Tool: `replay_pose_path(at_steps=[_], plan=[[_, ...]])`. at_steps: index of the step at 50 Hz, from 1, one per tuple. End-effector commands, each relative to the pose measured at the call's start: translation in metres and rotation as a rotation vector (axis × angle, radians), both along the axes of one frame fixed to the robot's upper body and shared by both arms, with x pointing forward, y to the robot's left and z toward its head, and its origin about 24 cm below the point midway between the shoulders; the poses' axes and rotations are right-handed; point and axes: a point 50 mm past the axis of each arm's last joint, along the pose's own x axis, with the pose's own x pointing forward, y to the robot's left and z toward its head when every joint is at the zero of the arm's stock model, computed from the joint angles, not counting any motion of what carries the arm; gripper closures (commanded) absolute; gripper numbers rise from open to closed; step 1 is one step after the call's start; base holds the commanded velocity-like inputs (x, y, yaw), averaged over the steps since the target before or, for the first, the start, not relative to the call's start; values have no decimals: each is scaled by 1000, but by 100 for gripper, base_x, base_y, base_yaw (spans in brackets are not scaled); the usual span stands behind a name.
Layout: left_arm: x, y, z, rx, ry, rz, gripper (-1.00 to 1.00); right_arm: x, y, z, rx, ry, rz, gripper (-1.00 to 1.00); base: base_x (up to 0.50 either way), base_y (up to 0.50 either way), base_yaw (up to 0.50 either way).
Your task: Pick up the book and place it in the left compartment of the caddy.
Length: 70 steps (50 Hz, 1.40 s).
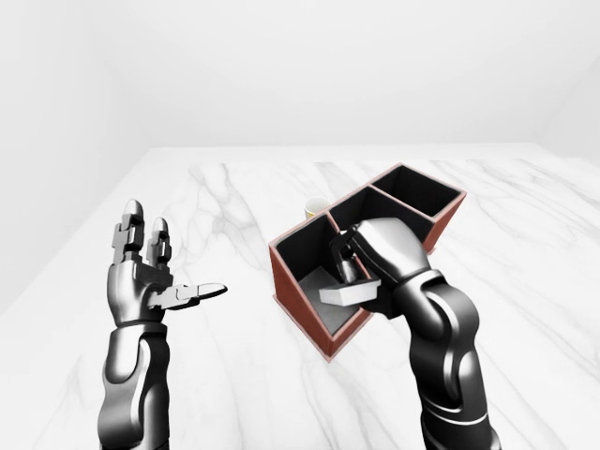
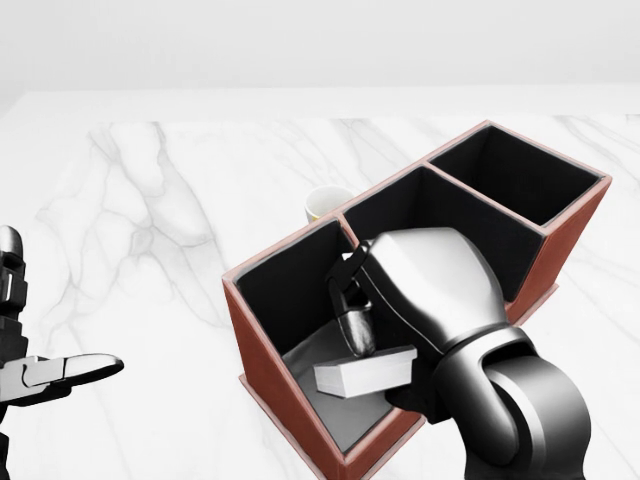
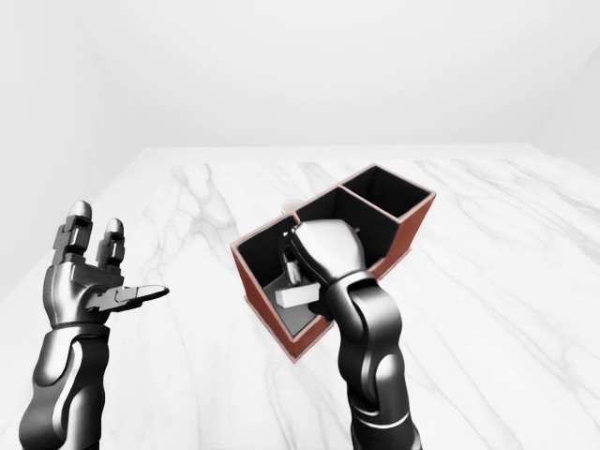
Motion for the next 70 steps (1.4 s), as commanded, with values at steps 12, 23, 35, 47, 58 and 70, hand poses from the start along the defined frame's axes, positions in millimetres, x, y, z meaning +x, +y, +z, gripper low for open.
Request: replay_pose_path(at_steps=[12, 23, 35, 47, 58, 70], plan=[[0, 0, 0, 1, -2, -3, -100, 14, -3, -5, -36, 34, -22, 100, 0, 0, 0], [0, 0, 0, 2, -1, -5, -100, 20, -3, -12, -47, 69, -32, 100, 0, 0, 0], [0, 0, 1, 1, -3, -3, -100, 28, -3, -29, -65, 152, -33, 100, 0, 0, 0], [0, 0, 0, 0, -1, -4, -100, 34, -3, -34, -78, 178, -41, 100, 0, 0, 0], [1, -2, -1, 3, 4, -9, -100, 37, -2, -41, -91, 212, -40, 100, 0, 0, 0], [1, -1, 0, 4, 1, -8, -100, 42, 4, -48, -90, 250, -18, 100, 0, 0, 0]])
